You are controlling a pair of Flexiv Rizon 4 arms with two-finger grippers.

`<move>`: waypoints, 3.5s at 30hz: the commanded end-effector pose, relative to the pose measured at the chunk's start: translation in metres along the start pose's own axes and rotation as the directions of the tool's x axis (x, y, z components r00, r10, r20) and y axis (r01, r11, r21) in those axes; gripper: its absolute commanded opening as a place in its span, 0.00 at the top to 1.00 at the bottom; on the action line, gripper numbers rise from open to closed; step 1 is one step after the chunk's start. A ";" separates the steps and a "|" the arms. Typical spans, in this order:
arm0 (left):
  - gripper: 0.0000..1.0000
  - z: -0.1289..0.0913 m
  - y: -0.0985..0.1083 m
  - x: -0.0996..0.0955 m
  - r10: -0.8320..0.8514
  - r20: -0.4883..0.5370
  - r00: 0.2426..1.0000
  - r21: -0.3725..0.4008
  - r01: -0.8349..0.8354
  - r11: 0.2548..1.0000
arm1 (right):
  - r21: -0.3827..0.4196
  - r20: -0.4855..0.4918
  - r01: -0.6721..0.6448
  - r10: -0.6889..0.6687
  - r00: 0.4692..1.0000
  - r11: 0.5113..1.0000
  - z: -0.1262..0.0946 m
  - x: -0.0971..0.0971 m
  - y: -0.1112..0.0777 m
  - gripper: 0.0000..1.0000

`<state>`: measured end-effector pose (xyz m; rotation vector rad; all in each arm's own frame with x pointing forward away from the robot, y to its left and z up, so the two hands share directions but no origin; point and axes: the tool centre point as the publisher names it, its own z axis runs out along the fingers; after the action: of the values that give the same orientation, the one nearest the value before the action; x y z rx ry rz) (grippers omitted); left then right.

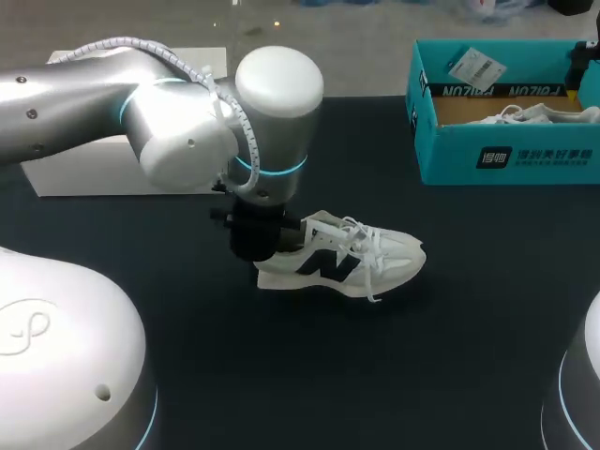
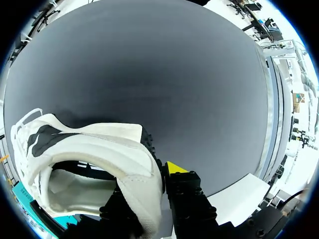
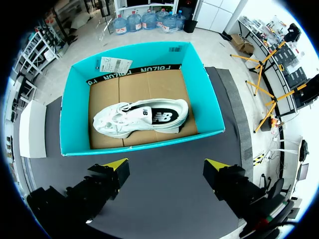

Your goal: Take the shoe out of the shoebox, open the shoe tongue, remove and reinsert the insole, then place the shoe into the shoebox

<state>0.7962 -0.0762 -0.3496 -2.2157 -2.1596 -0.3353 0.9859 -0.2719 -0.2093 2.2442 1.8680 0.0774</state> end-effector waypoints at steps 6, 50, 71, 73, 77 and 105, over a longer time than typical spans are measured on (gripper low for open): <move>1.00 0.032 -0.001 -0.007 0.015 -0.022 1.000 0.024 -0.015 1.000 | -0.002 0.001 -0.001 0.001 1.000 1.000 0.000 0.000 -0.001 0.00; 0.00 -0.061 -0.016 0.008 -0.355 0.361 0.862 -0.111 0.417 0.902 | -0.002 0.001 -0.001 0.001 1.000 1.000 0.000 0.000 -0.001 0.00; 0.00 -0.064 -0.001 0.001 -0.689 0.571 0.446 0.389 0.592 0.706 | -0.002 0.001 -0.001 0.001 1.000 1.000 0.000 0.000 -0.001 0.00; 0.00 -0.060 -0.001 0.003 -0.771 0.565 0.294 0.519 0.600 0.609 | -0.002 0.001 -0.001 0.001 1.000 1.000 0.000 0.000 -0.001 0.00; 0.00 -0.054 -0.002 0.008 -0.857 0.509 0.077 0.699 0.544 0.464 | -0.002 0.001 -0.001 0.001 1.000 1.000 0.000 0.000 -0.001 0.00; 0.00 -0.067 0.008 0.036 -0.975 0.174 -0.139 0.922 0.372 0.111 | -0.002 0.001 -0.001 0.001 1.000 1.000 0.000 0.000 -0.001 0.00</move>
<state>0.7989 -0.0606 -0.2776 -0.6016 -3.2092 1.4801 0.9859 -0.2718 -0.2092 2.2440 1.8682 0.0774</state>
